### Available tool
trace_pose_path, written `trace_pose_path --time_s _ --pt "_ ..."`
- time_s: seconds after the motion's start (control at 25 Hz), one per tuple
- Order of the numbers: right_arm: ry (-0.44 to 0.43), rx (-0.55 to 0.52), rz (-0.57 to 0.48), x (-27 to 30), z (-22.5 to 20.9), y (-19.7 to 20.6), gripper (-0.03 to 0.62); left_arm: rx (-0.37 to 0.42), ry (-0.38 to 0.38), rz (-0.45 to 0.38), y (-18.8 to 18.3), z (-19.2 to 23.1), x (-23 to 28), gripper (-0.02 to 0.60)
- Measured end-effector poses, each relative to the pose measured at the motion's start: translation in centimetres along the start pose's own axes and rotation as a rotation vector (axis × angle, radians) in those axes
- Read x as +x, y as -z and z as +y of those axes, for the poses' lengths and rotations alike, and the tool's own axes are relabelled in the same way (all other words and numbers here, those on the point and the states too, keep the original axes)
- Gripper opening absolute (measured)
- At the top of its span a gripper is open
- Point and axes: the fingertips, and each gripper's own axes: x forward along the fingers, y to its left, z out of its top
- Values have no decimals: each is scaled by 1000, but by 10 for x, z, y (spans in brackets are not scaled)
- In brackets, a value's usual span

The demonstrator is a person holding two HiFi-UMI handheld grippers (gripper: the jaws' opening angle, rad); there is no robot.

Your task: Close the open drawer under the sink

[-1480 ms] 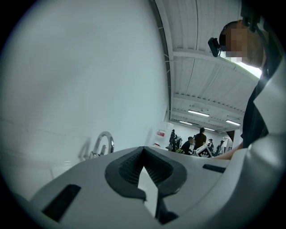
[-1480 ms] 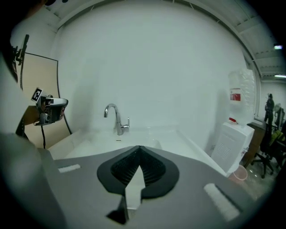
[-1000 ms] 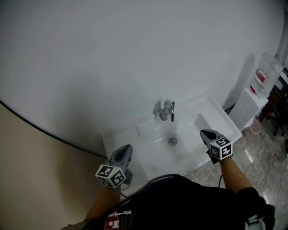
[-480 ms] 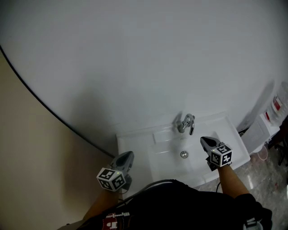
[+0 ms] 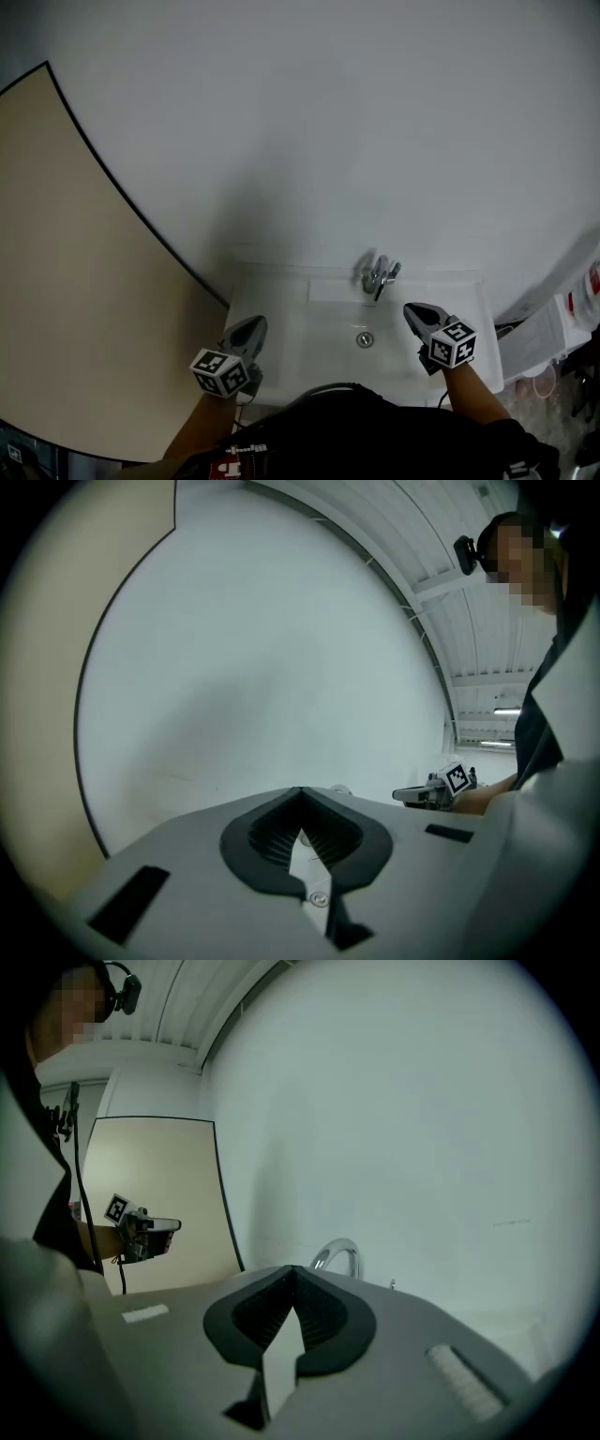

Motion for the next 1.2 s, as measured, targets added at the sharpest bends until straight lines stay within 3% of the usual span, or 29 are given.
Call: trace_pose_path --time_s 0.12,0.24,0.56,1.2 --pt "-7 27 4 -8 -14 7 2 -28 -23 -13 4 -15 0 -8" --pt "12 48 -16 -15 -18 7 0 -8 -11 -2 7 -25 0 -8" --pt "46 122 -45 -12 -7 11 0 -9 2 8 -2 -11 -5 -8" --pt "94 81 -17 6 -8 13 -2 -20 25 16 -4 11 5 -8"
